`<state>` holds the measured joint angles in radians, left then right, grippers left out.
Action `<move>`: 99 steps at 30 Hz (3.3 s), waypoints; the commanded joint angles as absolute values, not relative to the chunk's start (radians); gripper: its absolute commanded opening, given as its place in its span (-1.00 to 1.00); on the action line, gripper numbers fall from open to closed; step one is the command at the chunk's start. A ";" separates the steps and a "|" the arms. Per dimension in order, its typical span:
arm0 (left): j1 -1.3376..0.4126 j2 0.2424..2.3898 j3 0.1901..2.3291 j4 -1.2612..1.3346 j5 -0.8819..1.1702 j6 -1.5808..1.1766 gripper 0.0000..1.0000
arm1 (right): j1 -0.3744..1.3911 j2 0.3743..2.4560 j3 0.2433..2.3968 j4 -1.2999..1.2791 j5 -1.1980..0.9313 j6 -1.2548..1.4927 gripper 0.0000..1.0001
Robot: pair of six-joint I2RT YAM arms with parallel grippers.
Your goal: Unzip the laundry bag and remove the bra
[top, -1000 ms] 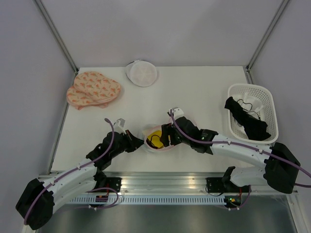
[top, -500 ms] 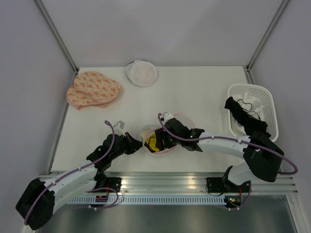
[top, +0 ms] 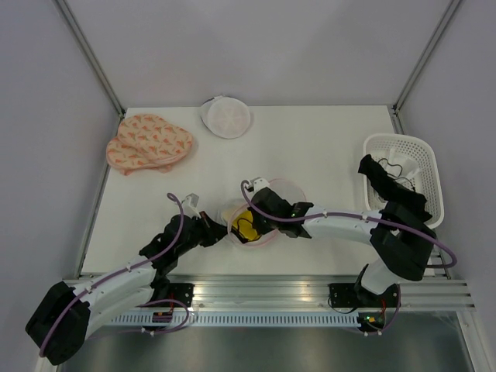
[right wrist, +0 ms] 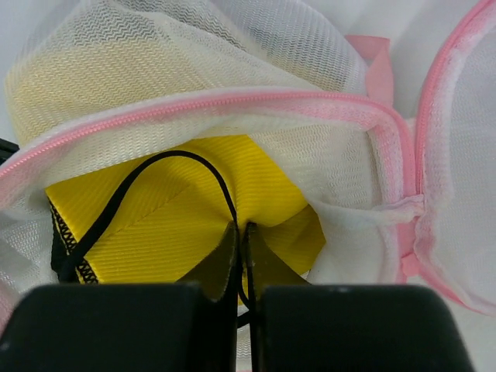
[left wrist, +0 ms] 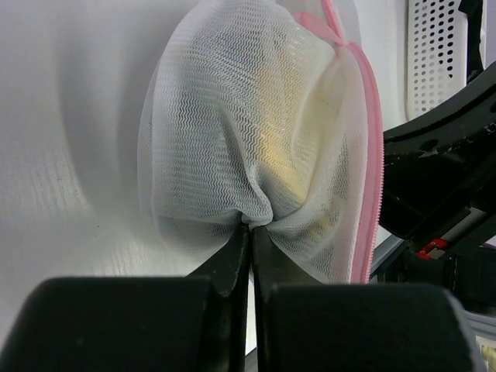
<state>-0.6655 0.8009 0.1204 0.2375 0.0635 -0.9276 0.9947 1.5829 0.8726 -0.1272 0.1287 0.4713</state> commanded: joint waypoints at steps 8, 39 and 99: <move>-0.669 0.793 0.107 0.275 0.081 -0.951 -0.95 | 1.043 1.373 0.907 -0.186 0.069 0.445 -0.99; -0.669 0.752 0.124 0.226 0.071 -0.950 -0.96 | 0.965 0.982 1.227 -0.475 0.856 0.423 -0.99; -0.669 0.683 0.129 0.175 0.092 -0.962 -0.96 | 0.275 1.141 1.040 -0.371 -0.050 0.417 0.52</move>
<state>-0.6655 0.6922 0.1402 0.1291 0.1059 -0.9314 0.1684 1.1587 1.1069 -0.3790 0.1936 0.4652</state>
